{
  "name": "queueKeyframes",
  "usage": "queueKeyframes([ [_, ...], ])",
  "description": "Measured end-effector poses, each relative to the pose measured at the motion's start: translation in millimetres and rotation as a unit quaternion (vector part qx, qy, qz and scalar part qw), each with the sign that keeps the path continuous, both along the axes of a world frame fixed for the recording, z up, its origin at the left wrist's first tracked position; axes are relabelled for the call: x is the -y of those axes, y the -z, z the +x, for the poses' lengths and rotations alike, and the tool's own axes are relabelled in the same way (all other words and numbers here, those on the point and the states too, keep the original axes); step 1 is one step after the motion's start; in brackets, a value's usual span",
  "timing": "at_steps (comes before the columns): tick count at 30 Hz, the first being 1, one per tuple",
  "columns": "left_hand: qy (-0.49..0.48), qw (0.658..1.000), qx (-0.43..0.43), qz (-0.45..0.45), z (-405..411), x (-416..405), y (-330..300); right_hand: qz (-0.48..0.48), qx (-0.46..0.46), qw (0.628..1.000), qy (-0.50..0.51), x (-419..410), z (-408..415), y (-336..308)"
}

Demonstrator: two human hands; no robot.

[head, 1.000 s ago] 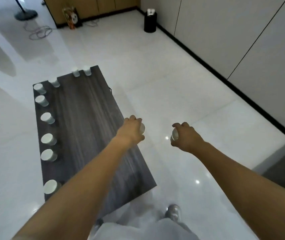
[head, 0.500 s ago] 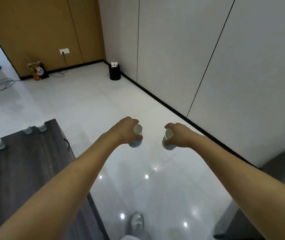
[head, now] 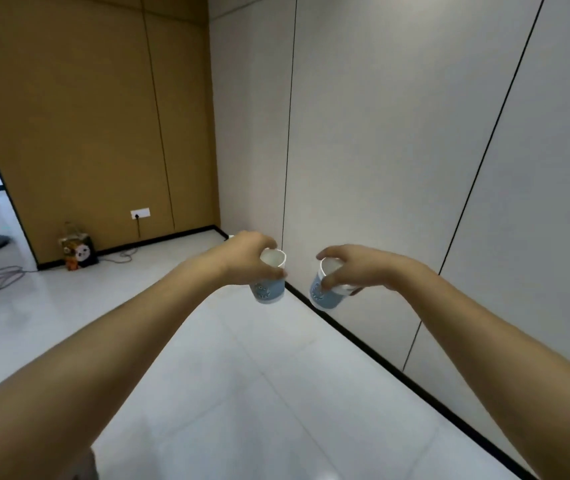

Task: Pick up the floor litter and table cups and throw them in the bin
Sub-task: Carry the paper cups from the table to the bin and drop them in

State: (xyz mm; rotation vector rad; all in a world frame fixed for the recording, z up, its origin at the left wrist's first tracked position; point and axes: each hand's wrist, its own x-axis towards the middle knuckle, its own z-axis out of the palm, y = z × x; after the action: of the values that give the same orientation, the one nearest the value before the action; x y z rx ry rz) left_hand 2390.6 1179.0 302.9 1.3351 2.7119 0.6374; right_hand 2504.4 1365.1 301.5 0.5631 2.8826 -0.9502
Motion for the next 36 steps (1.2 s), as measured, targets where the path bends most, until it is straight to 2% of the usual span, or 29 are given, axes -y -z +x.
queueKeyframes([
  [11, 0.015, 0.993, -0.044, -0.107, -240, -140, -10, 0.024, 0.049, 0.997, -0.053, -131, -261, -12],
  [20, -0.007, 0.993, -0.026, -0.112, -445, -265, -21, 0.061, 0.060, 0.991, -0.103, -244, -489, -34],
  [29, -0.038, 0.991, 0.010, -0.126, -667, -345, 17, 0.094, 0.118, 0.977, -0.151, -325, -712, 5],
  [36, -0.033, 0.984, 0.008, -0.176, -845, -415, 38, 0.105, 0.128, 0.974, -0.154, -388, -898, 16],
])
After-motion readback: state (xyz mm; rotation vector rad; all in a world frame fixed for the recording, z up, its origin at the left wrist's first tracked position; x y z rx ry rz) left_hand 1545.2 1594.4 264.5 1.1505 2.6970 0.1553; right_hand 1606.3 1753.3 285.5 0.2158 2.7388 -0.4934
